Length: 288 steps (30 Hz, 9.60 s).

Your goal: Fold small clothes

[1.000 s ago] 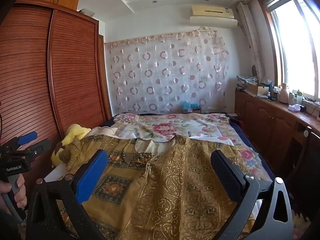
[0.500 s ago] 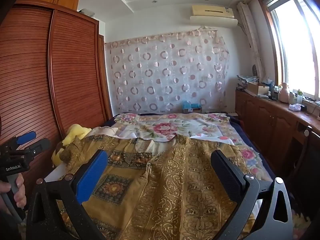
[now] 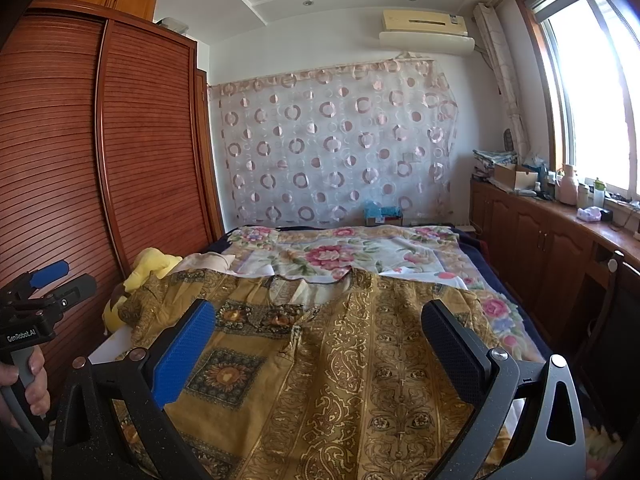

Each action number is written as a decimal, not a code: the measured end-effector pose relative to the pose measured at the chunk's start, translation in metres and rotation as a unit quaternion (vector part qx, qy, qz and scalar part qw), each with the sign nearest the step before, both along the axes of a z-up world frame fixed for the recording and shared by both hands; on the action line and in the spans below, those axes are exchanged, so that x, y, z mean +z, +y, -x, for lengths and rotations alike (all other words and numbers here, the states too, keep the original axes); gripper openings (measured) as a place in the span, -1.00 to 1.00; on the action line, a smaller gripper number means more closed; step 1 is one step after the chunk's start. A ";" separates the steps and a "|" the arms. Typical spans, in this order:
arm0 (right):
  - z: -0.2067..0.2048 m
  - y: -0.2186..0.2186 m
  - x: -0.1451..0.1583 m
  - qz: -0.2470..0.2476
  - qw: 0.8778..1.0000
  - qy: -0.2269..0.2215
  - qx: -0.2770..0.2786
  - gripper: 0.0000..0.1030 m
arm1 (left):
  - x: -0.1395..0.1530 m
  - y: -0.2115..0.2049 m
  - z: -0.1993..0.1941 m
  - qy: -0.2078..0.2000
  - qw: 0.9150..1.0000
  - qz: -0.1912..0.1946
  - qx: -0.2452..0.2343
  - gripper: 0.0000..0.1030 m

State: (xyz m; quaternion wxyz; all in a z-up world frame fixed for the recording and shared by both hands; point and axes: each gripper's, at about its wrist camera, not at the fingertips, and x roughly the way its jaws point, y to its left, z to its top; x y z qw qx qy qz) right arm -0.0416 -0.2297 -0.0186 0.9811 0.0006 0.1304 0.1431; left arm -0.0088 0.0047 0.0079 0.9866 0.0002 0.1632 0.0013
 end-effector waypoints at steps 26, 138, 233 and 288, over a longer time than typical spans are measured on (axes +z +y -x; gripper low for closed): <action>-0.002 0.000 0.000 -0.002 1.000 0.001 0.001 0.99 | 0.001 0.000 0.002 -0.001 1.000 -0.002 0.000 1.00; -0.080 0.041 -0.040 0.076 0.980 0.134 0.129 0.98 | -0.068 0.164 -0.140 0.166 0.985 0.033 -0.027 -0.90; -0.265 0.023 -0.043 0.073 0.964 0.246 0.073 -0.02 | -0.093 0.117 -0.270 0.230 0.967 0.014 -0.104 0.06; -0.124 -0.109 -0.026 0.004 0.948 0.277 -0.155 0.12 | -0.104 0.005 -0.225 0.243 0.949 -0.022 -0.200 0.48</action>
